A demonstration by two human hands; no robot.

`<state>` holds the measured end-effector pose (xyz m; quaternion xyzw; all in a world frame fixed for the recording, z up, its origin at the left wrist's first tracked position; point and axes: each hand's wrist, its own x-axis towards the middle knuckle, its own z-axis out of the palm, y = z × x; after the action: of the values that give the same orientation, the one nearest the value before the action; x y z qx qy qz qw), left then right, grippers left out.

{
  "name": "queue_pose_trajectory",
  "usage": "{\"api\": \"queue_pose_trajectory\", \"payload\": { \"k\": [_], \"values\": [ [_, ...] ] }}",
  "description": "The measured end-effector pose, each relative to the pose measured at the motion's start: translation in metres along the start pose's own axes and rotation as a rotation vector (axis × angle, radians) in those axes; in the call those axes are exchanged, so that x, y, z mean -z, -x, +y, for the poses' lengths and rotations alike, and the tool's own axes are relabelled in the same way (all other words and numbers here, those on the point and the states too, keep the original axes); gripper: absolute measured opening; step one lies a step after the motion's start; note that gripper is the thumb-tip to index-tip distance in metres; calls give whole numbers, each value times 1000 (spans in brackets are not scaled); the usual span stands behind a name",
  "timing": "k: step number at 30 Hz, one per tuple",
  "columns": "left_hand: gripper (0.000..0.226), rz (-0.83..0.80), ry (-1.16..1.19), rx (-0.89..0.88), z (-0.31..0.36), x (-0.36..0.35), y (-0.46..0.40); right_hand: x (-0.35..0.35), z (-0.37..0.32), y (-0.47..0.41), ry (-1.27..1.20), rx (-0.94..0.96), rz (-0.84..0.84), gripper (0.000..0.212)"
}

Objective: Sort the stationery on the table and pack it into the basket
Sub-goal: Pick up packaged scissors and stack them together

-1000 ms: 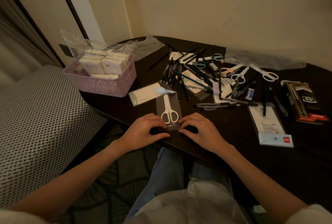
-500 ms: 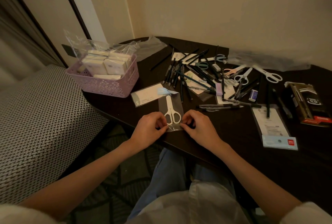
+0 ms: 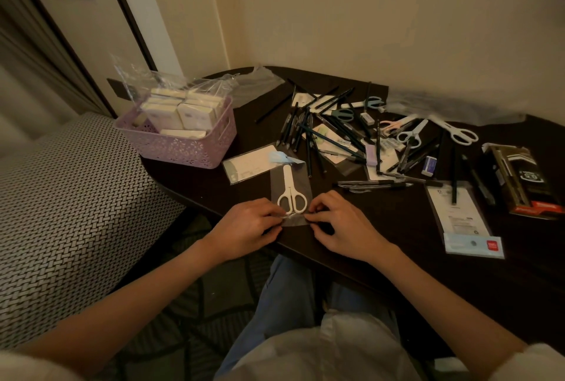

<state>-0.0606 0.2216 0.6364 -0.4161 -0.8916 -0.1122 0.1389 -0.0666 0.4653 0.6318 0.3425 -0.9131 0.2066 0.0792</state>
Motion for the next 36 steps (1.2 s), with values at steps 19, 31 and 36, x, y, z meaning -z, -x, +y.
{"api": "queue_pose_trajectory", "payload": {
  "k": [19, 31, 36],
  "values": [
    [14, 432, 1, 124, -9, 55, -69, 55, -4, -65, 189, -8, 485, 13],
    [10, 693, 382, 388, -51, 144, -109, 111, -29, -149, -95, -90, 592, 15],
    [28, 670, 405, 603, -105, 173, -82, 116, -47, -194, -408, -207, 641, 15]
  ]
}}
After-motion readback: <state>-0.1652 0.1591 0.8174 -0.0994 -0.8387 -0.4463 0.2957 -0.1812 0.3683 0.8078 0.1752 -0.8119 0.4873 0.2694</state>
